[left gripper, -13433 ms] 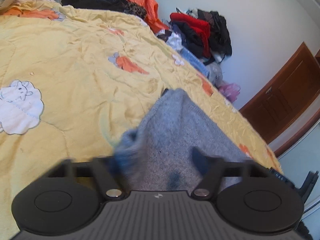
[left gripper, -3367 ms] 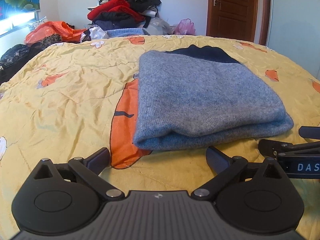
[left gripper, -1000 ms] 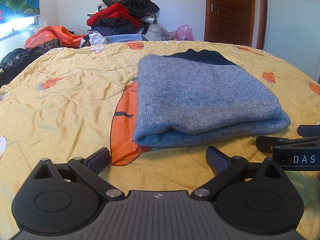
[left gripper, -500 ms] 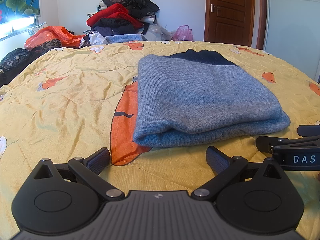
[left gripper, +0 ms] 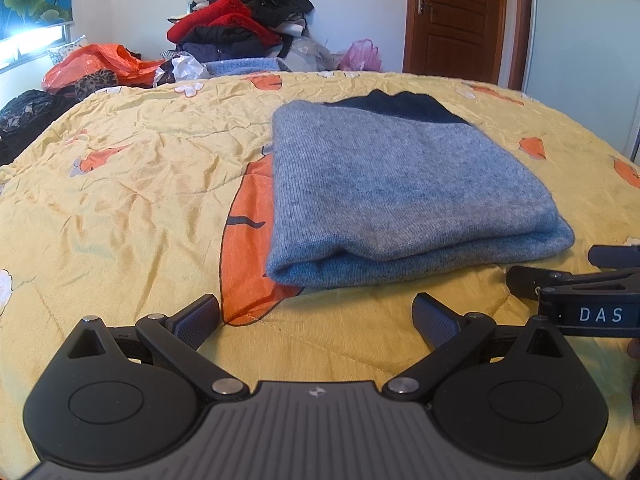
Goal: Fold small clothes
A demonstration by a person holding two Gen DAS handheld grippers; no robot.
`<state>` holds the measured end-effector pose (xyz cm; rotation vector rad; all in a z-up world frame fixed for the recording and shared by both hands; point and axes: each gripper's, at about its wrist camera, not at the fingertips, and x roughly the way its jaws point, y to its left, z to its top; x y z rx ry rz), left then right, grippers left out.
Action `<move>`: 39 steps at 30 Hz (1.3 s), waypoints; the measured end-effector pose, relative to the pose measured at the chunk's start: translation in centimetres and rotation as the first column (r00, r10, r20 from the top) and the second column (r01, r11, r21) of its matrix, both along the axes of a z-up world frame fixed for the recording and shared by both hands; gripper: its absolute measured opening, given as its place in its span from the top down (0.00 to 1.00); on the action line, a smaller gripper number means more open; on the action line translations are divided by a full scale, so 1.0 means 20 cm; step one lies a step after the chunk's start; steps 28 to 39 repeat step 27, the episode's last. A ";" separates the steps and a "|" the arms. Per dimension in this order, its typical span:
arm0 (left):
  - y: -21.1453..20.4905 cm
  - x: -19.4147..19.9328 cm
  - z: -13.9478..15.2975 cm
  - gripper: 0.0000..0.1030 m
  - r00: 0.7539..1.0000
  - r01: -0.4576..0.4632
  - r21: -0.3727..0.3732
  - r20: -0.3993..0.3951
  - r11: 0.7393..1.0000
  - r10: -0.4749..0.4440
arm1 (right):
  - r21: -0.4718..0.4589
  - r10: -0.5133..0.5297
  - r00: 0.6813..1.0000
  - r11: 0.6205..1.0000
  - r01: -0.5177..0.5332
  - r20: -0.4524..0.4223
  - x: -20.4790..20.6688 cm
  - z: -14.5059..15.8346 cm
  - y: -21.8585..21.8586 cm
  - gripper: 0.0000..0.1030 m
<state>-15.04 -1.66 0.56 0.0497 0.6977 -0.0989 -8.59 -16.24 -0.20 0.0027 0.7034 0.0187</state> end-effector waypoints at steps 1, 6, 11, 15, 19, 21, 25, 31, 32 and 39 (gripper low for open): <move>0.00 0.00 0.00 0.00 1.000 0.005 0.003 -0.007 1.000 -0.005 | 0.000 0.000 1.000 1.000 0.000 0.000 0.00 0.00 0.00 0.00; 0.02 -0.02 0.05 0.00 1.000 -0.023 0.006 -0.014 1.000 0.023 | -0.004 -0.001 1.000 1.000 0.001 -0.012 0.00 0.01 0.00 0.00; -0.02 -0.07 0.11 0.00 1.000 0.003 0.031 0.002 1.000 -0.003 | -0.003 0.010 0.998 1.000 -0.010 -0.055 -0.03 0.04 0.02 0.00; -0.03 -0.10 0.14 0.00 1.000 0.028 0.009 0.007 1.000 -0.028 | -0.003 0.019 0.998 1.000 -0.019 -0.057 -0.05 0.06 0.04 0.00; -0.01 -0.15 0.18 0.00 0.998 0.023 -0.026 0.061 0.999 -0.021 | 0.015 0.027 0.999 1.000 -0.026 -0.042 -0.07 0.10 0.04 0.01; 0.00 -0.18 0.21 0.00 0.995 -0.001 -0.018 0.096 1.000 0.003 | 0.024 0.027 0.999 0.999 -0.027 -0.031 -0.08 0.13 0.04 0.00; 0.12 -0.09 0.28 0.00 0.992 -0.044 -0.016 0.114 0.999 0.046 | 0.070 0.041 0.999 0.997 -0.041 -0.003 -0.06 0.20 -0.03 0.00; 0.22 0.00 0.31 0.00 0.985 -0.080 -0.003 0.151 0.997 0.079 | 0.056 0.064 0.997 0.996 -0.067 0.042 -0.02 0.25 -0.10 0.00; 0.22 0.00 0.31 0.00 0.985 -0.080 -0.003 0.151 0.997 0.079 | 0.056 0.064 0.997 0.996 -0.067 0.042 -0.02 0.25 -0.10 0.00; 0.22 0.00 0.31 0.00 0.985 -0.080 -0.003 0.151 0.997 0.079 | 0.056 0.064 0.997 0.996 -0.067 0.042 -0.02 0.25 -0.10 0.00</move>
